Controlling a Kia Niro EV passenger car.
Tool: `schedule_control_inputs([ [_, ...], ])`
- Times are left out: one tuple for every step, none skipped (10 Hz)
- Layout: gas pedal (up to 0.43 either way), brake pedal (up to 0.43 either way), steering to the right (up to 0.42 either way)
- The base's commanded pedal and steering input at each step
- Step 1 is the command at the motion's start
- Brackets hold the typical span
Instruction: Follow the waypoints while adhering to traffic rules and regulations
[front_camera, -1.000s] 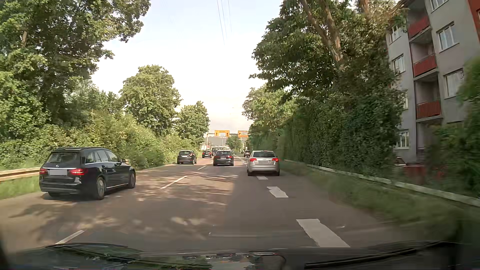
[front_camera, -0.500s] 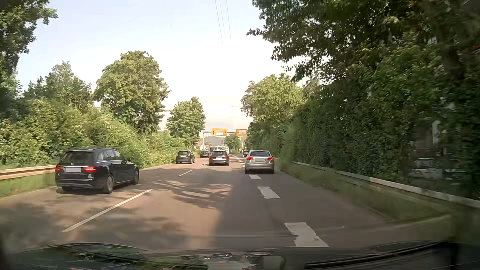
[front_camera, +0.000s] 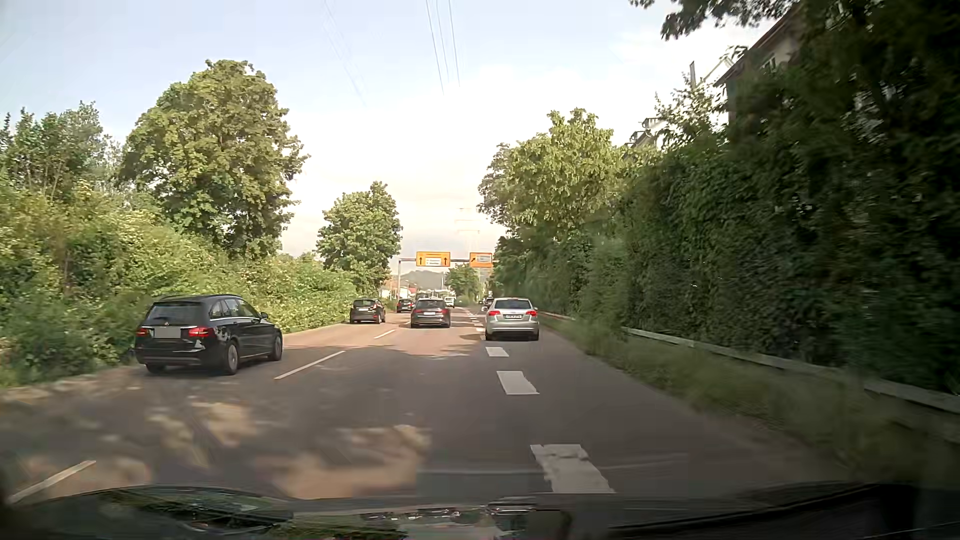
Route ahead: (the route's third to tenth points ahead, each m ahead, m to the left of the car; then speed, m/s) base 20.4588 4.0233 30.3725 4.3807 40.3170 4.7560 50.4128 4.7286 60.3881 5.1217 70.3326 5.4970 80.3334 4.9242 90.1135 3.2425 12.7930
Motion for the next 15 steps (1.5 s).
schedule_control_inputs([
  [0.189, 0.0, 0.002],
  [0.189, 0.0, 0.001],
  [0.177, 0.0, 0.001],
  [0.177, 0.0, 0.001],
  [0.177, 0.0, 0.0],
  [0.177, 0.0, 0.0],
  [0.177, 0.0, 0.0],
  [0.177, 0.0, 0.0],
  [0.177, 0.0, 0.0],
  [0.177, 0.0, 0.0],
  [0.177, 0.0, 0.0],
  [0.177, 0.0, 0.0],
  [0.177, 0.0, 0.0],
  [0.177, 0.0, 0.0],
  [0.177, 0.0, 0.0],
])
